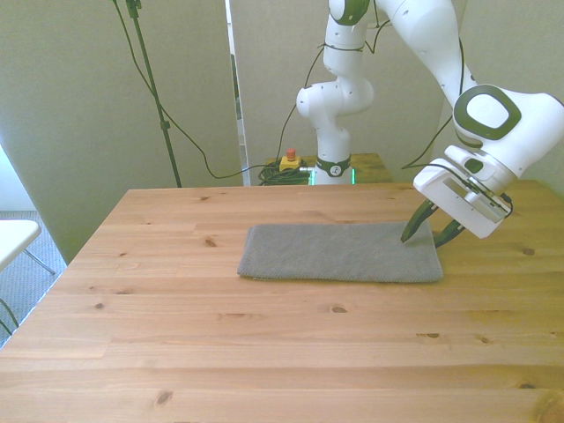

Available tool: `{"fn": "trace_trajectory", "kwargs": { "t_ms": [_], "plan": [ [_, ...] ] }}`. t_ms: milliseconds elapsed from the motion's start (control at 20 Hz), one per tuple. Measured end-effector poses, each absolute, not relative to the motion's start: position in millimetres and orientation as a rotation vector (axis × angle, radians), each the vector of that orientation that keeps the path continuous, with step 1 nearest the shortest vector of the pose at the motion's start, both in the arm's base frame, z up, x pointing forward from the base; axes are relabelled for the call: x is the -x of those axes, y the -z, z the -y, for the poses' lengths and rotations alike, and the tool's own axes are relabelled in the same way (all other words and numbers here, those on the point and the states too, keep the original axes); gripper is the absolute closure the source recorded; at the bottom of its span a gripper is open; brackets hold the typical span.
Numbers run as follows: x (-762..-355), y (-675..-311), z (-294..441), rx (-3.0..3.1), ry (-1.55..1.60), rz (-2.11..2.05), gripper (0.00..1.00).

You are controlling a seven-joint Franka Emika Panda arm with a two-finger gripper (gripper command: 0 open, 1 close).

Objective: Fold the towel

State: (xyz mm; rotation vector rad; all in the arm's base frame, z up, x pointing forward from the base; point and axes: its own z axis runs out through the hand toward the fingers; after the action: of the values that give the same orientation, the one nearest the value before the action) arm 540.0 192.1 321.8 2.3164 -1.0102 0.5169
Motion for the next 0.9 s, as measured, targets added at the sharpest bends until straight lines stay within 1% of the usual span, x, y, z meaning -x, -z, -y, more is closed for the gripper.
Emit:
{"fn": "trace_trajectory", "kwargs": {
  "t_ms": [550,900],
  "plan": [
    [-532,-315,-191,-2.345,-0.504,0.998,1.00],
    [-525,-331,-183,-2.453,-0.467,1.024,1.00]
  ]
}}
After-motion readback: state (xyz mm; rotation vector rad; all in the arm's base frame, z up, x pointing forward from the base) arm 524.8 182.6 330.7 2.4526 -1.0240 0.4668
